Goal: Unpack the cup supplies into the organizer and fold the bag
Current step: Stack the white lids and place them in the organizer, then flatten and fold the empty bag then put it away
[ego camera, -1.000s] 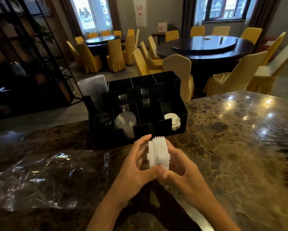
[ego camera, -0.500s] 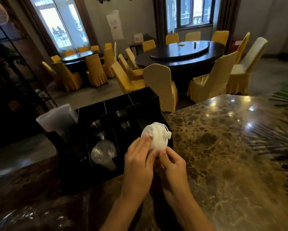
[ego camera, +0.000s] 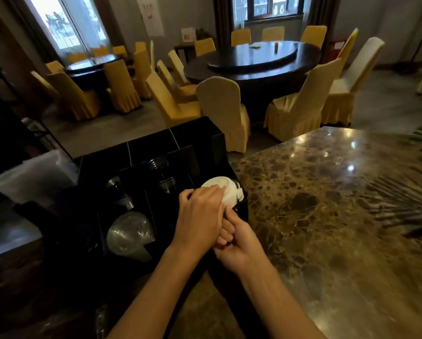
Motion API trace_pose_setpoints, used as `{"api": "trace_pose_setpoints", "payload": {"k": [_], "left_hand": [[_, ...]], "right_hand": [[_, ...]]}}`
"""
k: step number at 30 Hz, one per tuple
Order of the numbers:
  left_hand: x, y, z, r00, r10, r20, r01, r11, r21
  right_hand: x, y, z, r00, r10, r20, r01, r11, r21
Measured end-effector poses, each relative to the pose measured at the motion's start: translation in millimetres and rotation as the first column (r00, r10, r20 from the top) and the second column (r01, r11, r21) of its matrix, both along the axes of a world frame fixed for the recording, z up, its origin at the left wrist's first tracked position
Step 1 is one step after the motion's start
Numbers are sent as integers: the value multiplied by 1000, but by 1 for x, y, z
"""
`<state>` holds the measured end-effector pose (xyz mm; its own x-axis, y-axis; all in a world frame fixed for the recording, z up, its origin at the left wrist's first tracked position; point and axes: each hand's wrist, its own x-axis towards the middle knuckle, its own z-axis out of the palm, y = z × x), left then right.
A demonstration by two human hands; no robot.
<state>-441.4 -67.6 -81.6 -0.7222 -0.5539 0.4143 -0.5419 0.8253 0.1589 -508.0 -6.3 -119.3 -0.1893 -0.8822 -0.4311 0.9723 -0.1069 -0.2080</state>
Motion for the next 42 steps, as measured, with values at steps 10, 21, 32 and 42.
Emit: {"api": "trace_pose_setpoints", "payload": {"k": [10,21,32,42], "left_hand": [[-17,2,-20,985,155,77,-149,986,-77],[-17,5,-26,974,148,170,-133,986,-99],[16,25,-4,997,58,-42,-58,998,-3],[208,134,10,793,399,-460,-165,868,468]], "right_hand": [[4,3,-15,997,-53,-49,59,991,119],[16,34,-34,960,-111,-256,147,981,126],[27,53,-20,920,-61,-388,94,993,66],[136,76,7,606,257,-753,-257,959,121]]}}
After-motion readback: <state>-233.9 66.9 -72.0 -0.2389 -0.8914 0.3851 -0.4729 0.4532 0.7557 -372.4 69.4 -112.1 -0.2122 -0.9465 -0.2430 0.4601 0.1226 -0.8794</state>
